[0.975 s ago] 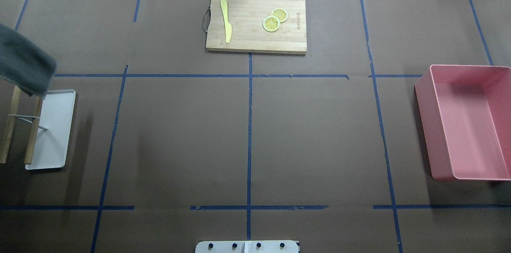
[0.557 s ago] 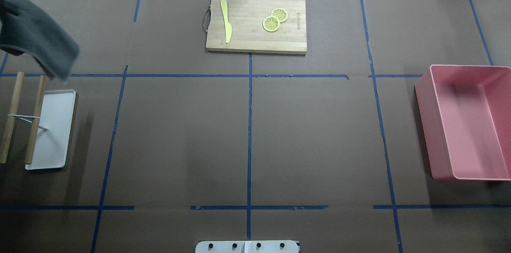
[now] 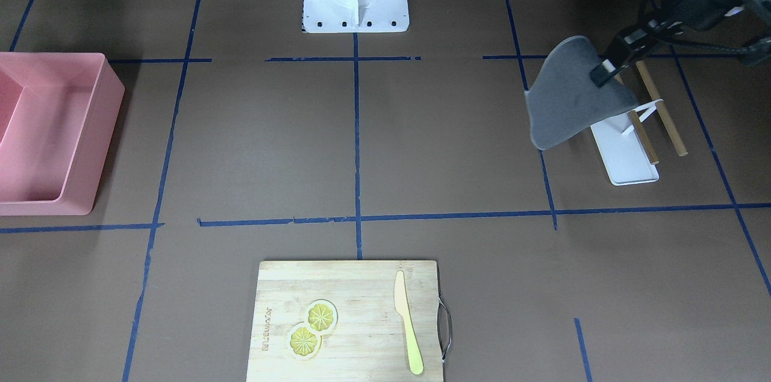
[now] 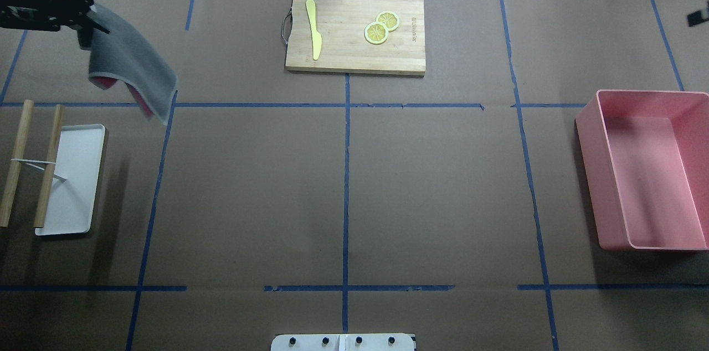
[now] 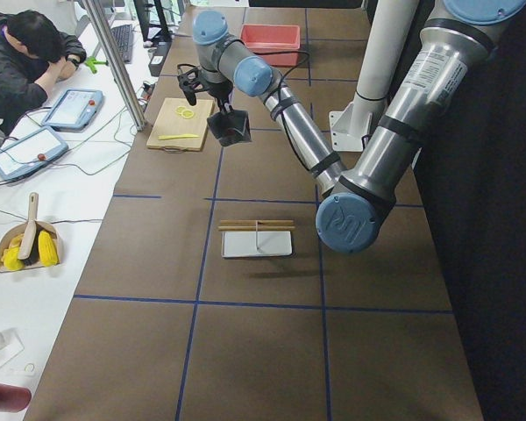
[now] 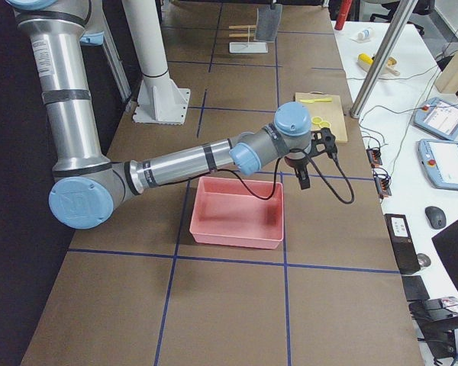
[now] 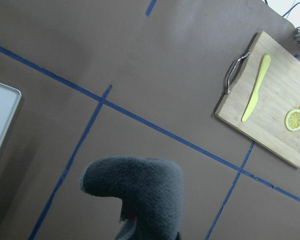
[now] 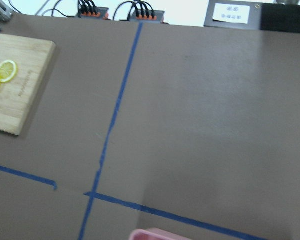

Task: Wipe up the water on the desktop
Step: 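Carry the towel toward table center with left gripper while right arm reaches in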

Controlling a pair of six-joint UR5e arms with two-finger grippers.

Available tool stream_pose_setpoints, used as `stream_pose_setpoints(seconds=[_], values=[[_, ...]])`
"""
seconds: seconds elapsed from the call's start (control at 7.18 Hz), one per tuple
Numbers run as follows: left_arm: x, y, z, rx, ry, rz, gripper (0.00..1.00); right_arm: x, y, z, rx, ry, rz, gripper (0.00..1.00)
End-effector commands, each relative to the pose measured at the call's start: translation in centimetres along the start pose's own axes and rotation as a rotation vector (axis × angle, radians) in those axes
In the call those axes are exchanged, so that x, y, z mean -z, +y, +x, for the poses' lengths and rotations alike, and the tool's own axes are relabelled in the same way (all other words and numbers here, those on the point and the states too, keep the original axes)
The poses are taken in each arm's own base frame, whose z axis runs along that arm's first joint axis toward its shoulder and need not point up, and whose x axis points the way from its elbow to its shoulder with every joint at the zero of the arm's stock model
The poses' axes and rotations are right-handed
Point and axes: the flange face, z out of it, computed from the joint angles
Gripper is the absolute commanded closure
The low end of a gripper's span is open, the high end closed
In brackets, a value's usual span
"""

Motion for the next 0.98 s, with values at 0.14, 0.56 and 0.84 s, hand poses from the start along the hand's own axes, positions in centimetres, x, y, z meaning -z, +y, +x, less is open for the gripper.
stream_pose_setpoints(seconds=[0.14, 0.56, 0.84], values=[[-2.2, 3.0, 5.2, 0.125, 0.033, 0.052, 0.95, -7.0, -1.5, -18.2, 0.150, -0.063, 0.215, 0.01], [-3.6, 3.8, 8.6, 0.247, 0.044, 0.100, 0.95, -12.5, 4.1, -33.1, 0.261, -0.081, 0.334, 0.01], [-5.8, 5.4, 11.2, 0.274, 0.037, 0.103, 0.95, -14.8, 6.8, -40.1, 0.314, -0.121, 0.352, 0.01]])
